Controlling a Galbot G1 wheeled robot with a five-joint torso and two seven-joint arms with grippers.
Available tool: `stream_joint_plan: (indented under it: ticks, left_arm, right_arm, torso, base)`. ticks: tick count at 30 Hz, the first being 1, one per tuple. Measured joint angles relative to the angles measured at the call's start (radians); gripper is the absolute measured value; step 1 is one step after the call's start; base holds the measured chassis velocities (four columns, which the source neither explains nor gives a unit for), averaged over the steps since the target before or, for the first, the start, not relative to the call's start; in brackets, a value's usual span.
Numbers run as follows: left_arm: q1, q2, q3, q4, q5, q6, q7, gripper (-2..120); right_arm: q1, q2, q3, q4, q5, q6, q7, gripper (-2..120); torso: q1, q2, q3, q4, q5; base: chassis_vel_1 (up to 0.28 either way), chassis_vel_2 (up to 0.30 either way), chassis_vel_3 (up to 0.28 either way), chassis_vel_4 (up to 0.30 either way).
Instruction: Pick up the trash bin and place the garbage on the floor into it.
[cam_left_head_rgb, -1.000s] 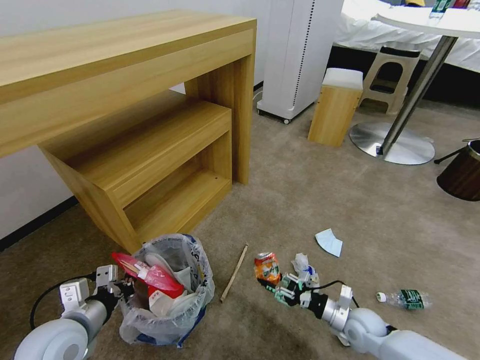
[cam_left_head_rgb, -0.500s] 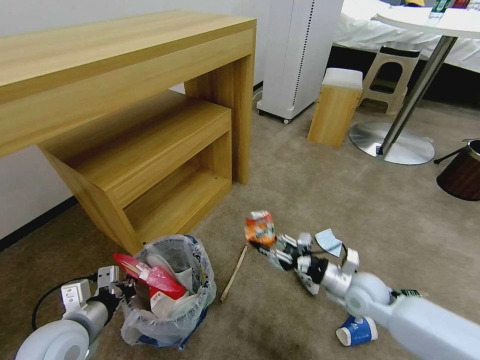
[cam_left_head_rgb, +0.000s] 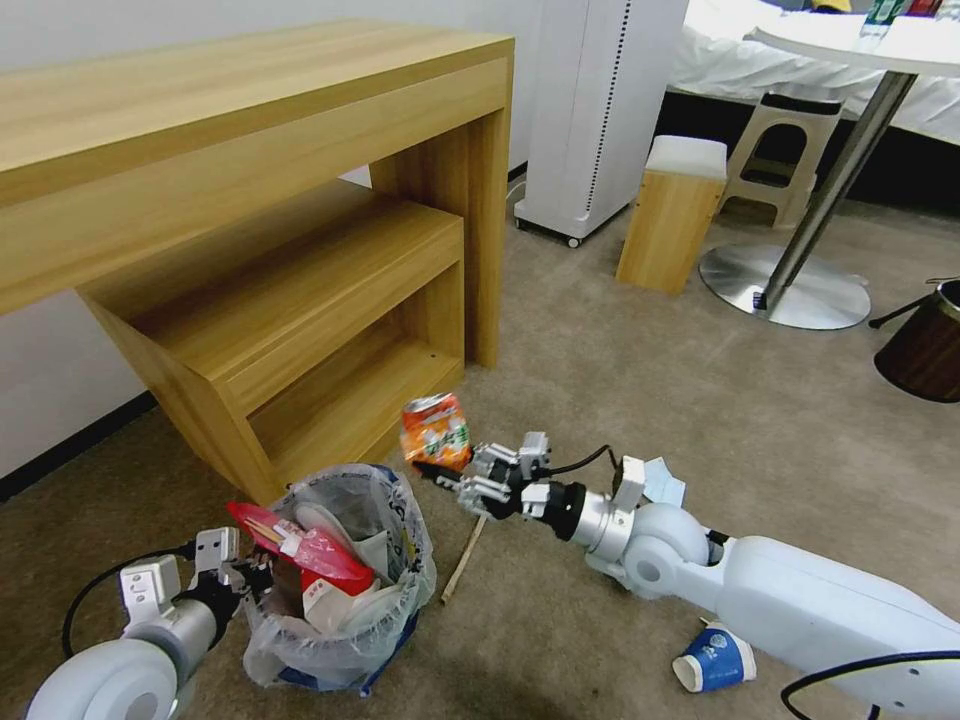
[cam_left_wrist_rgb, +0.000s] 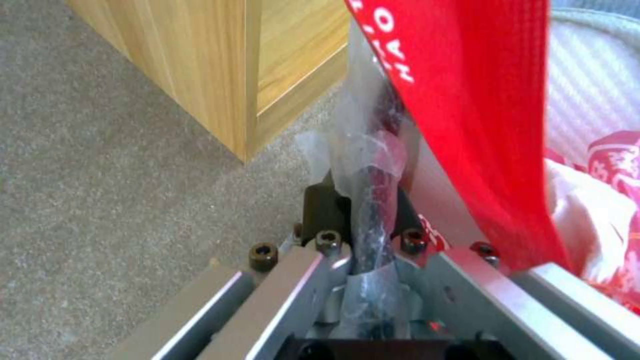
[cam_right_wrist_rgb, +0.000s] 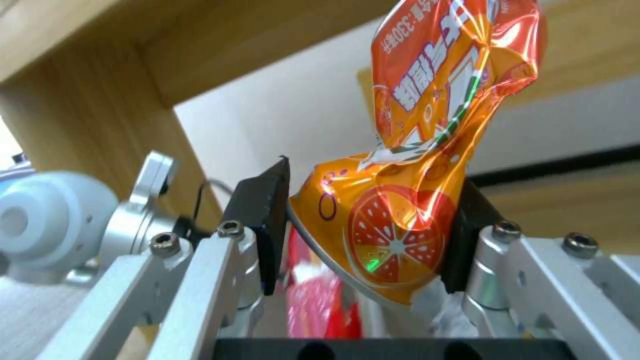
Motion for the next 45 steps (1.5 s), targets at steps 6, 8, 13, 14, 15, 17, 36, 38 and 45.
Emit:
stream_joint_plan:
  ticks: [6,8,13,14,15,17,36,38,45]
  left_arm:
    - [-0.008,-0.004,0.006,0.002,0.001,0.0,0.0,0]
    - [-0.013,-0.005,0.009,0.004,0.001,-0.001,0.0,0]
    - [-0.014,-0.008,0.012,0.001,0.002,-0.001,0.0,0]
    - [-0.014,-0.008,0.012,-0.001,0.003,0.0,0.0,0]
    - [-0.013,-0.01,0.012,-0.007,0.003,-0.001,0.0,0]
    - [-0.012,-0.01,0.012,-0.01,0.003,-0.001,0.0,0]
    - [-0.017,-0.015,0.015,-0.013,0.005,-0.002,0.003,0]
    - [-0.017,-0.016,0.016,-0.013,0.005,-0.002,0.003,0]
    - [-0.011,-0.019,0.012,-0.014,0.007,-0.004,0.005,0]
  right_arm:
    - [0.035,-0.003,-0.058,0.026,0.005,-0.036,0.072,39]
    - [0.046,0.005,-0.073,0.041,0.01,-0.054,0.119,39]
    - [0.053,0.03,-0.088,0.056,0.023,-0.074,0.174,39]
    - [0.055,0.038,-0.093,0.057,0.023,-0.077,0.182,39]
    - [0.06,0.055,-0.104,0.058,0.024,-0.088,0.199,39]
    - [0.066,0.064,-0.113,0.059,0.024,-0.094,0.209,39]
    - [0.081,0.144,-0.185,0.125,0.087,-0.207,0.477,39]
    - [0.076,0.148,-0.186,0.125,0.089,-0.21,0.484,39]
    - [0.024,0.172,-0.191,0.125,0.106,-0.221,0.543,39]
  torso:
    - [0.0,0.0,0.0,-0.0002,0.0001]
    - [0.0,0.0,0.0,-0.0001,0.0001]
    - [0.0,0.0,0.0,-0.0001,0.0002]
    - [0.0,0.0,0.0,-0.0001,0.0001]
    - [0.0,0.0,0.0,-0.0001,0.0002]
    - [0.0,0.0,0.0,-0.0001,0.0002]
    - [0.0,0.0,0.0,-0.0001,0.0002]
    - [0.0,0.0,0.0,0.0,0.0002]
    - [0.0,0.0,0.0,0.0,0.0002]
  base:
    - [0.0,0.0,0.0,0.0]
    - [0.0,0.0,0.0,0.0]
    - [0.0,0.0,0.0,0.0]
    - [0.0,0.0,0.0,0.0]
    - [0.0,0.0,0.0,0.0]
    - [0.0,0.0,0.0,0.0]
    - [0.0,0.0,0.0,0.0]
    - [0.0,0.0,0.0,0.0]
    - [0.0,0.0,0.0,0.0]
